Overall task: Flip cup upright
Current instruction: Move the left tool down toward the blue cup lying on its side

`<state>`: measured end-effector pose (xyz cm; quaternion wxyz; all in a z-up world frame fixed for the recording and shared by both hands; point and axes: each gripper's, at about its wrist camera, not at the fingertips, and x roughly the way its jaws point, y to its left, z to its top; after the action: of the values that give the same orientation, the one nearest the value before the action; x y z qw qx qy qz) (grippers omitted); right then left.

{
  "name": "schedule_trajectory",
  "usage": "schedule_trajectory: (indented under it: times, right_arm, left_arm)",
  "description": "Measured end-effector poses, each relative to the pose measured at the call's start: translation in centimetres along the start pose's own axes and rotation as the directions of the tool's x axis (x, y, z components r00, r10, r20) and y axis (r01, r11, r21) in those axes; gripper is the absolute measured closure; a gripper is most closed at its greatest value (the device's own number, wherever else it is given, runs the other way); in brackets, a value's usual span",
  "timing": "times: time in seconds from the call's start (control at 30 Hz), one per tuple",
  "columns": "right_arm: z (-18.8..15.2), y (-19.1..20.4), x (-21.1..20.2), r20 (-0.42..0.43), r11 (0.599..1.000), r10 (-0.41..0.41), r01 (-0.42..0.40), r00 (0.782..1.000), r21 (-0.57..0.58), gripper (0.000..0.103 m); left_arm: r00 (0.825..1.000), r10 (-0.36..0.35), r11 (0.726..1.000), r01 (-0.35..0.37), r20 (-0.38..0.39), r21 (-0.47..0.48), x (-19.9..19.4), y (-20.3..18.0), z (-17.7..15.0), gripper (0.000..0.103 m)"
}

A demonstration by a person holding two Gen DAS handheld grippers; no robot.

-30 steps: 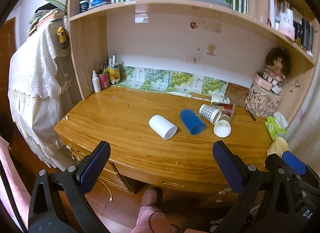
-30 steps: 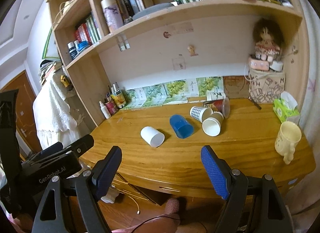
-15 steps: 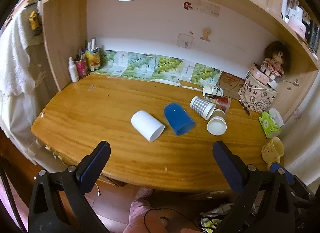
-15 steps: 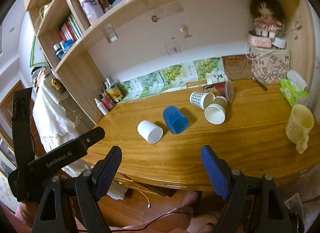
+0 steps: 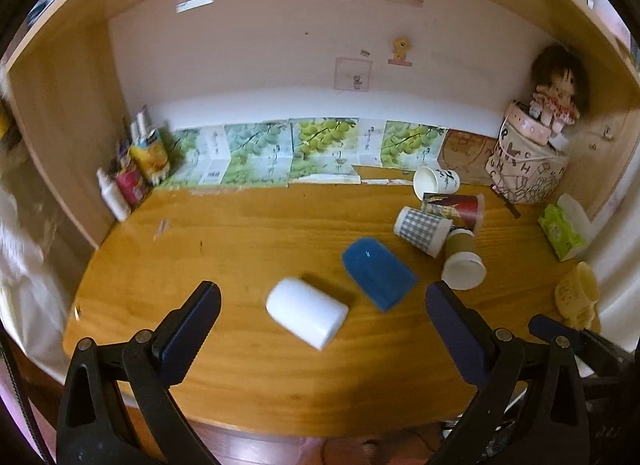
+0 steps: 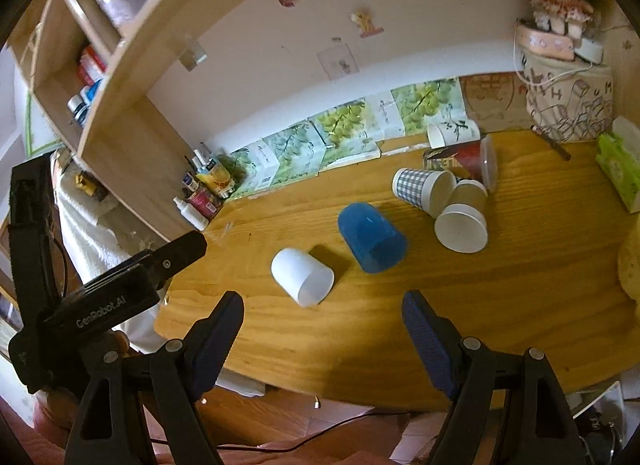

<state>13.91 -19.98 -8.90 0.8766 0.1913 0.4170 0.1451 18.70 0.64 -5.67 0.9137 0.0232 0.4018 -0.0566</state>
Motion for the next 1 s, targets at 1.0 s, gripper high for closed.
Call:
schedule_trajectory:
  times: [1.0]
  right_arm:
    - [4.2,-6.5,9.7,-0.169,0.885,-0.026,0.101,0.985,0.454,0.021]
  left_arm:
    - [0.984,-0.163,0.603,0.156,-0.071,0.782,9.7,-3.9,4.9,0.001]
